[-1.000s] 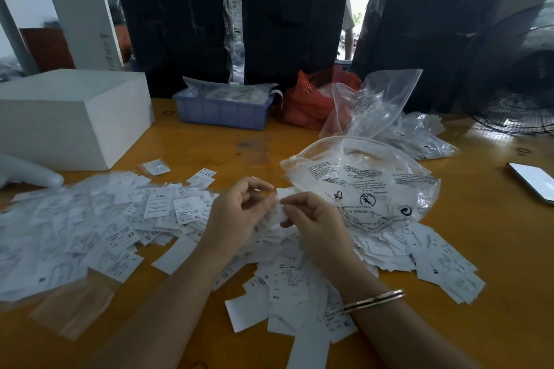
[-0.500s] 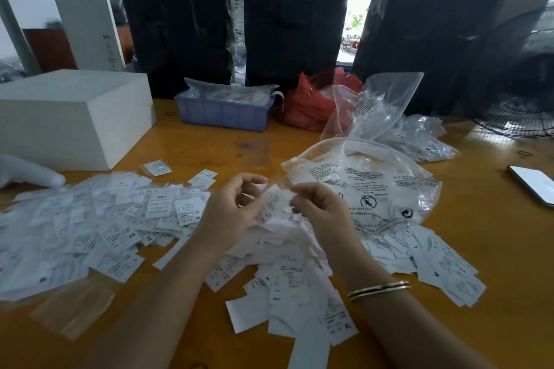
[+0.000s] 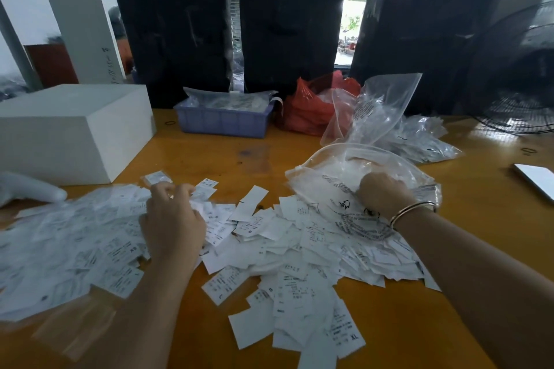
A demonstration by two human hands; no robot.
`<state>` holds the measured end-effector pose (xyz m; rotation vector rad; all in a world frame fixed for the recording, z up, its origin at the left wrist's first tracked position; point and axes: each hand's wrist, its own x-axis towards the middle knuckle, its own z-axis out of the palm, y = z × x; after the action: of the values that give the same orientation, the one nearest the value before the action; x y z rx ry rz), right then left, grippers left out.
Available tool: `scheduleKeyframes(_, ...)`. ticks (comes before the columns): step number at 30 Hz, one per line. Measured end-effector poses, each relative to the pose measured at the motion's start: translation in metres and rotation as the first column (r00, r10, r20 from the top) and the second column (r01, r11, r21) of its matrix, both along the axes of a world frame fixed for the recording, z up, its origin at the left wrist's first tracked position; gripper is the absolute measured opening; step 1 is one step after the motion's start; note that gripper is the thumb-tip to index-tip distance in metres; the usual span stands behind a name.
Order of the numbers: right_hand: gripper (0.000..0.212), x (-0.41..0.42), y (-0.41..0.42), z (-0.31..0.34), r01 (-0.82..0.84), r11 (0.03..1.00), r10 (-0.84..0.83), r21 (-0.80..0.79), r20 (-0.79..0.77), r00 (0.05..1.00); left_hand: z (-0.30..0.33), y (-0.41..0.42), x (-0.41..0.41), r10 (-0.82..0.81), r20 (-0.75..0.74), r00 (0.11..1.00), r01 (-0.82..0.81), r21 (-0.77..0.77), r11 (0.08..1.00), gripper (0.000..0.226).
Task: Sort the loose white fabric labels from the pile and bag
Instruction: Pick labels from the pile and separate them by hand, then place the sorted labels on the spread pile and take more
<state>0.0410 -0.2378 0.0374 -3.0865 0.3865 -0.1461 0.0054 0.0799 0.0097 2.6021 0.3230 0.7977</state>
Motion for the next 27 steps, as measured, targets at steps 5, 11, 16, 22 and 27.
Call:
scheduleKeyframes(5, 0.020, 0.001, 0.001, -0.004, -0.025, 0.998, 0.032, -0.050, 0.132, 0.991, 0.001, -0.005, 0.000, -0.023, -0.008, 1.000, 0.024, 0.125, 0.992, 0.031)
scheduleKeyframes(11, 0.022, -0.001, -0.004, 0.004, -0.034, 0.955, -0.051, 0.295, 0.277, 0.959, 0.000, -0.024, -0.006, -0.351, 0.102, 0.931, 0.341, 0.103, 0.934, 0.020)
scheduleKeyframes(16, 0.022, -0.005, -0.007, 0.015, -0.125, 0.834, -0.116, 0.538, 0.392, 0.913, -0.001, -0.033, -0.011, -0.504, 0.113, 0.856, 0.499, 0.071, 0.864, 0.020)
scheduleKeyframes(22, 0.022, -0.040, 0.044, 0.027, -0.454, 0.485, -0.049, 0.748, 0.541, 0.839, 0.009, -0.041, -0.020, -0.663, 0.123, 0.738, 0.651, -0.388, 0.653, 0.013)
scheduleKeyframes(27, 0.044, -0.069, 0.097, 0.008, -0.437, 0.082, 0.101, 0.896, 0.429, 0.898, 0.008, -0.039, -0.020, -0.771, 0.078, 0.632, 0.646, -0.602, 0.469, 0.048)
